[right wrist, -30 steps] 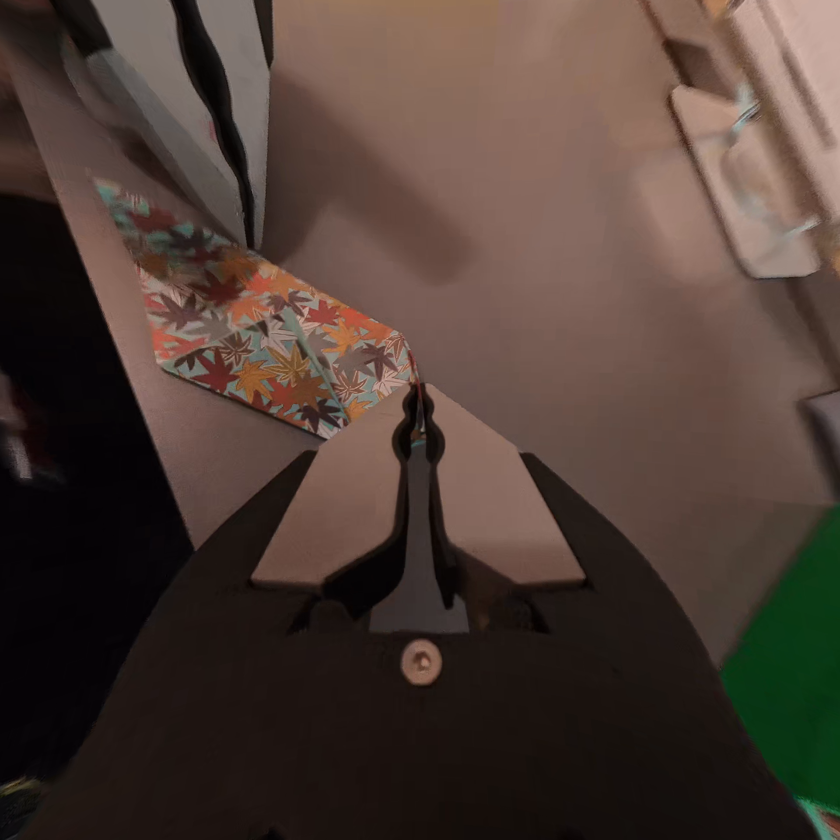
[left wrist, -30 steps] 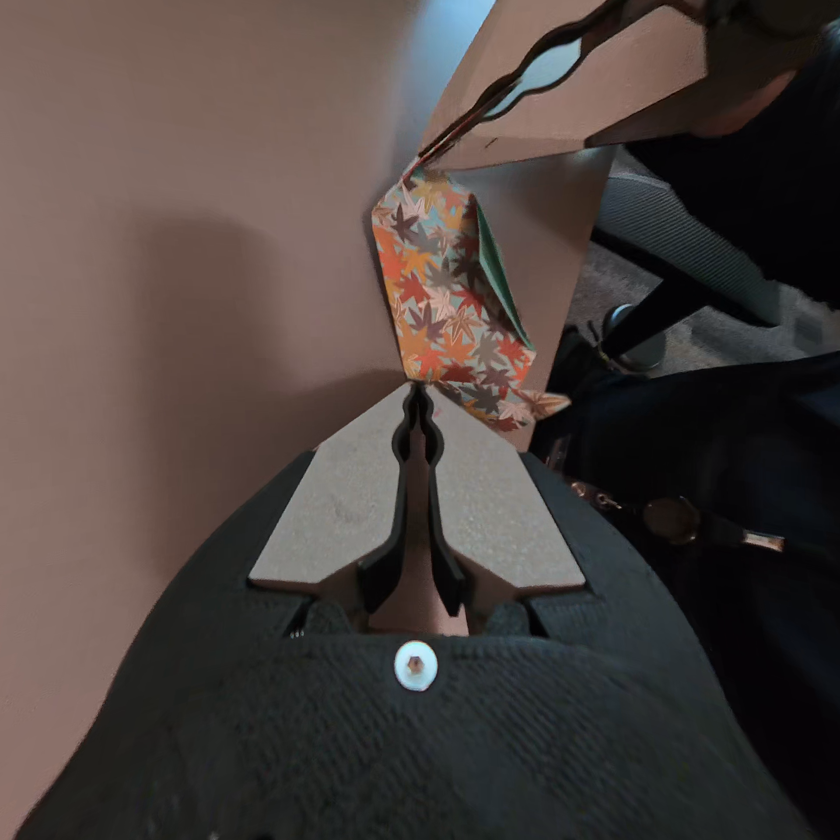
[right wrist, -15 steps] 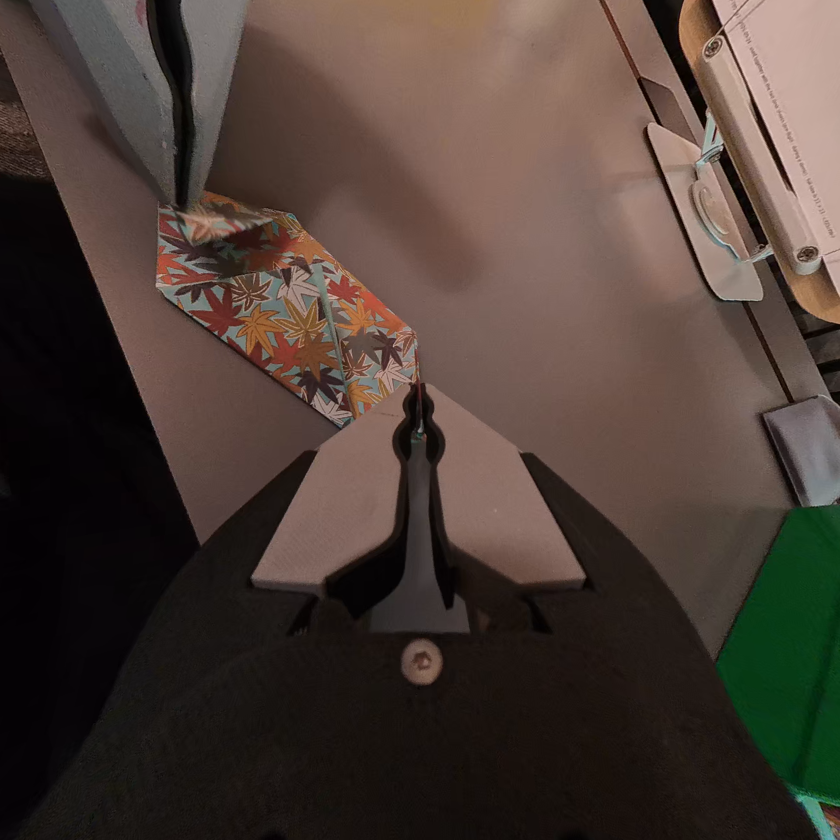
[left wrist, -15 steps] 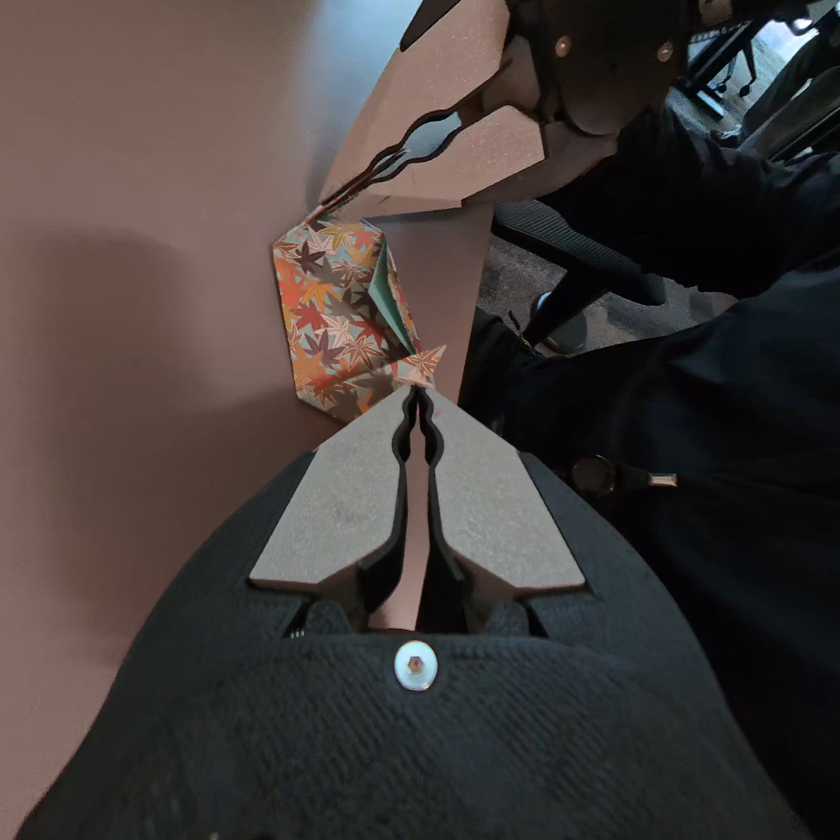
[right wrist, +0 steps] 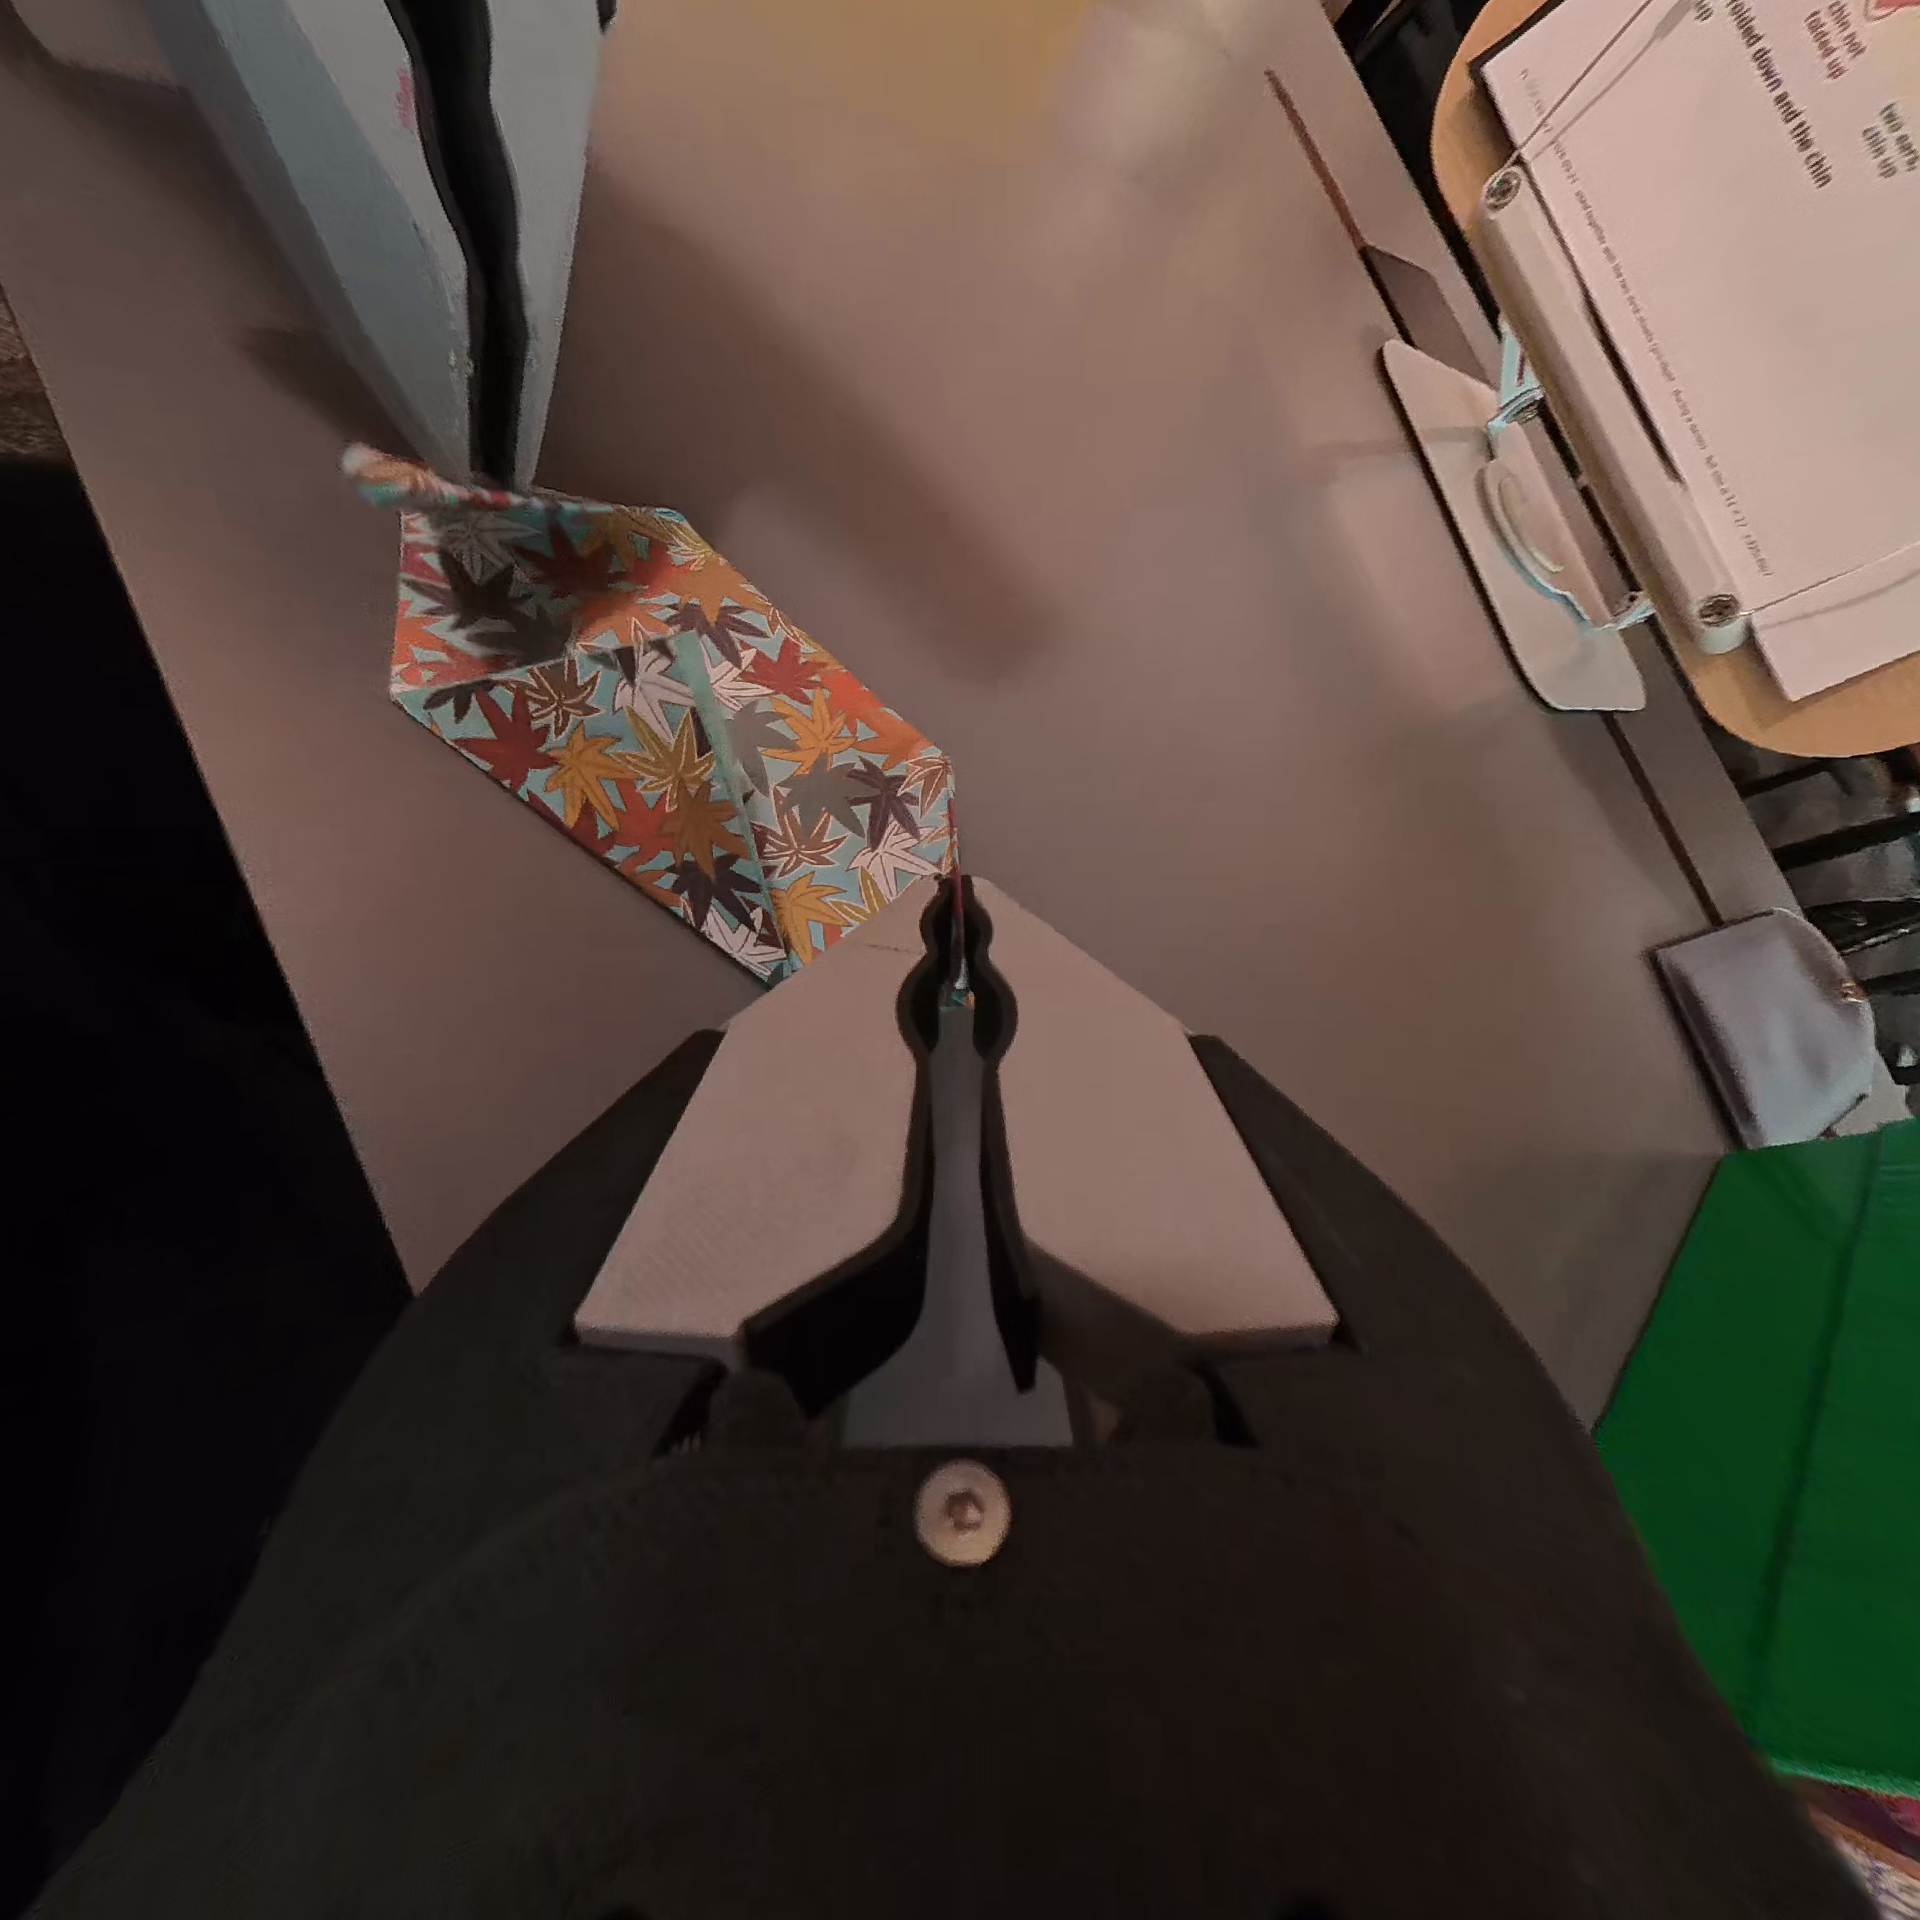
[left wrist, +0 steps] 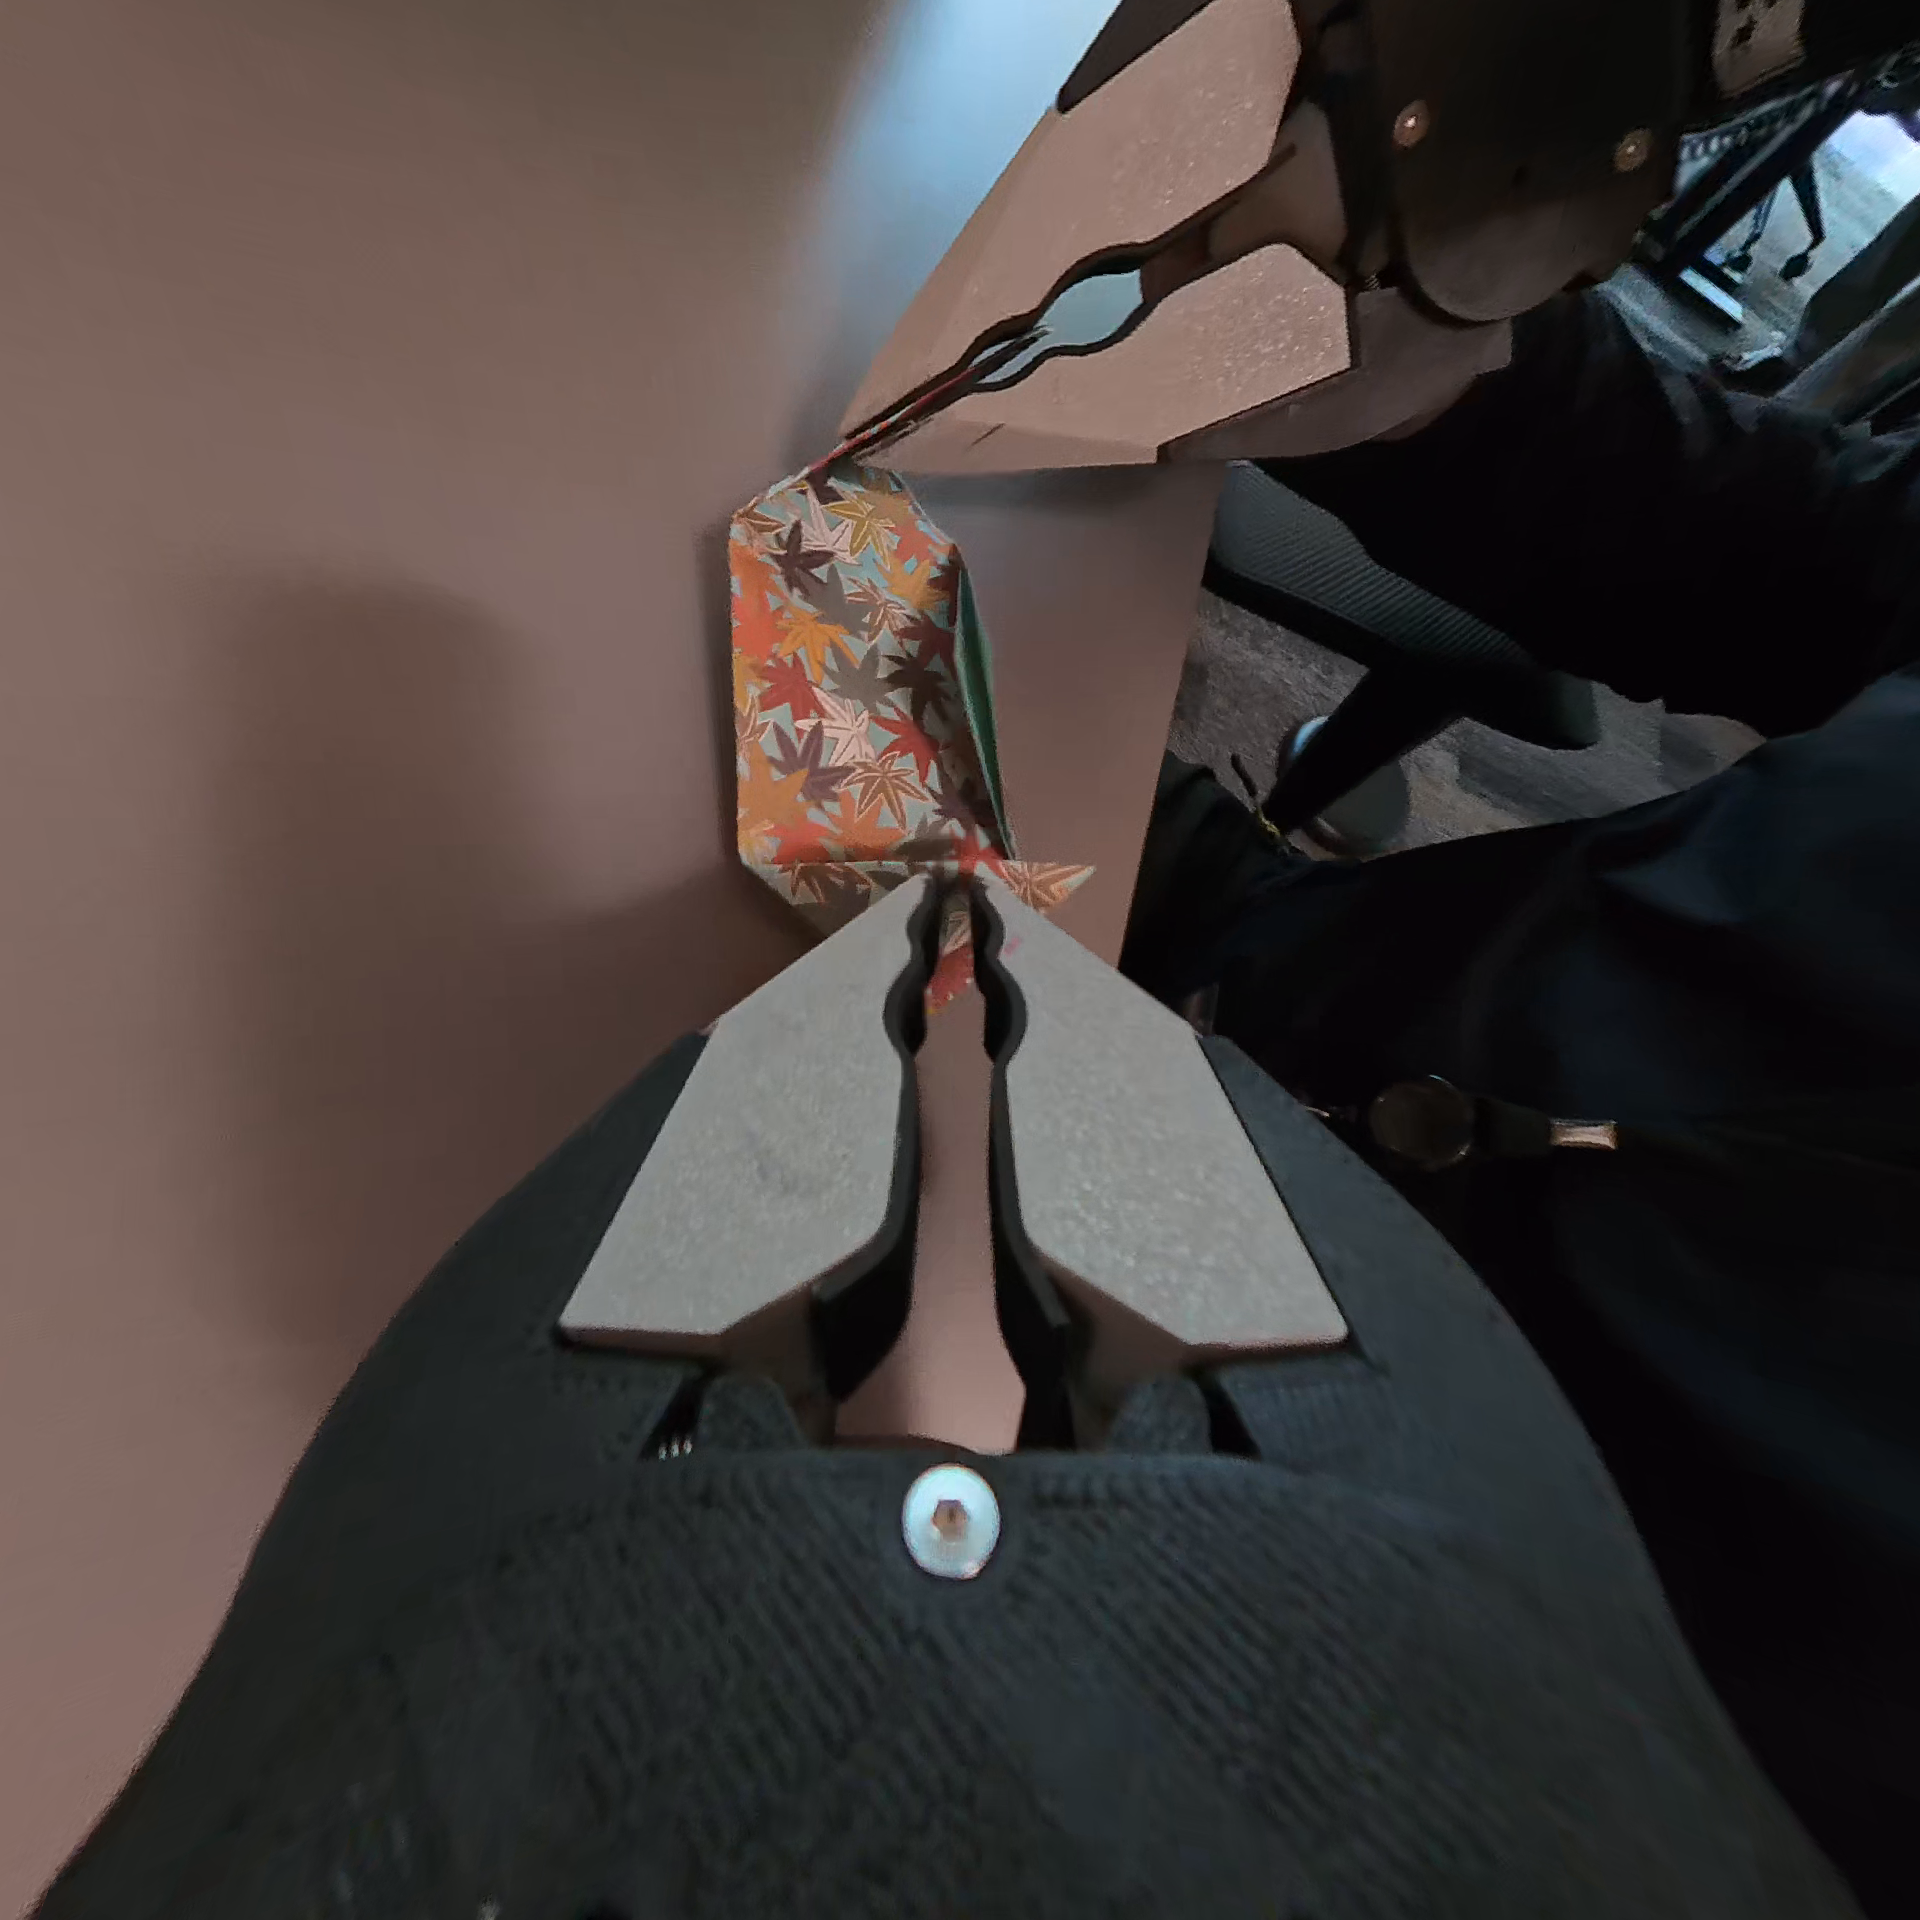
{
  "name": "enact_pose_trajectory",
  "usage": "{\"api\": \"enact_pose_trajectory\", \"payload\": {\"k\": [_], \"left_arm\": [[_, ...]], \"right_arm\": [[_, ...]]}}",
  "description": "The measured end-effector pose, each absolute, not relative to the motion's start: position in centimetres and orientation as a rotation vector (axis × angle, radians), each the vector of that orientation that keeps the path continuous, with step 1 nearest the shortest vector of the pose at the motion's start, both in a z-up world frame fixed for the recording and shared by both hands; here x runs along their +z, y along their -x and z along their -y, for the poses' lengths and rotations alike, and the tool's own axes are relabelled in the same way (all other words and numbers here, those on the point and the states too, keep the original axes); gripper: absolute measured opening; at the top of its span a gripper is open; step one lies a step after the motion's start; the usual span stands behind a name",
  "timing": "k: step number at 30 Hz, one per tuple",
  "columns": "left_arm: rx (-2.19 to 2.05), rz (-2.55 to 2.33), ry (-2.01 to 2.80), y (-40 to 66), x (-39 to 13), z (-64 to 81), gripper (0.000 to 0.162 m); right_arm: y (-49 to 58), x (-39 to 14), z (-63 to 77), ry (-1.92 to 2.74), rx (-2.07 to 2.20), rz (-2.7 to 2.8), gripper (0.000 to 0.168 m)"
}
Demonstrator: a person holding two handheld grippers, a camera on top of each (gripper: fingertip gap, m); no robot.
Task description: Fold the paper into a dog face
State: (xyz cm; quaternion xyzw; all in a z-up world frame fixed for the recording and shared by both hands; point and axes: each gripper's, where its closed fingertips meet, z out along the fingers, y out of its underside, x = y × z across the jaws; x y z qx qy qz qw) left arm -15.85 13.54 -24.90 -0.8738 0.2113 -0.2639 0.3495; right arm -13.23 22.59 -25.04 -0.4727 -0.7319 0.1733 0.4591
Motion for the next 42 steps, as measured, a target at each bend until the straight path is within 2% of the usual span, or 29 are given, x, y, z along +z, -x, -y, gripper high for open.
{"api": "enact_pose_trajectory", "payload": {"k": [1,5,9,14,17,22,26,27,29,33,38,40,42], "left_arm": [[-0.649,-0.548,2.239,16.4,-24.4,-13.7,0.005],[-0.541,-0.489,2.093,19.1,-20.9,-14.6,0.006],[-0.536,-0.376,2.017,21.4,-18.8,-15.0,0.008],[-0.465,-0.338,2.066,22.6,-21.5,-16.1,0.008],[-0.451,-0.349,2.096,22.6,-23.2,-16.7,0.008],[-0.504,-0.315,2.124,22.6,-24.9,-17.5,0.008],[-0.561,-0.284,2.098,22.5,-24.4,-17.9,0.008],[-0.572,-0.282,2.104,22.5,-24.5,-17.9,0.009],[-0.595,-0.273,2.099,22.5,-24.4,-17.9,0.010],[-0.719,-0.219,2.055,22.7,-23.8,-17.9,0.012],[-0.893,-0.025,1.907,24.5,-21.9,-18.4,0.016],[-0.886,-0.009,1.885,24.8,-21.6,-18.5,0.018],[-0.856,-0.028,1.884,24.7,-21.5,-18.4,0.018]], "right_arm": [[13.2,-24.6,-23.0,1.157,0.409,1.790,0.000],[12.8,-21.4,-25.8,1.143,0.328,1.713,0.000],[11.2,-15.6,-30.8,1.152,0.239,1.549,0.000],[5.9,-7.8,-40.5,1.229,0.109,1.214,0.000],[1.4,-5.6,-47.4,1.316,-0.051,1.029,0.000],[-3.4,-7.9,-56.7,1.480,-0.139,0.847,0.000],[-4.3,-15.2,-62.4,1.729,-0.134,0.832,0.000],[-4.5,-17.1,-63.1,1.815,-0.121,0.823,0.003],[-5.2,-18.5,-63.6,1.888,-0.077,0.751,0.030],[-6.0,-15.7,-62.2,1.768,0.049,0.627,0.036],[-6.5,-13.2,-60.0,1.695,0.099,0.600,0.022],[-5.6,-13.0,-58.9,1.714,0.200,0.599,0.026],[-3.0,-12.5,-56.9,1.716,0.384,0.639,0.037]]}}
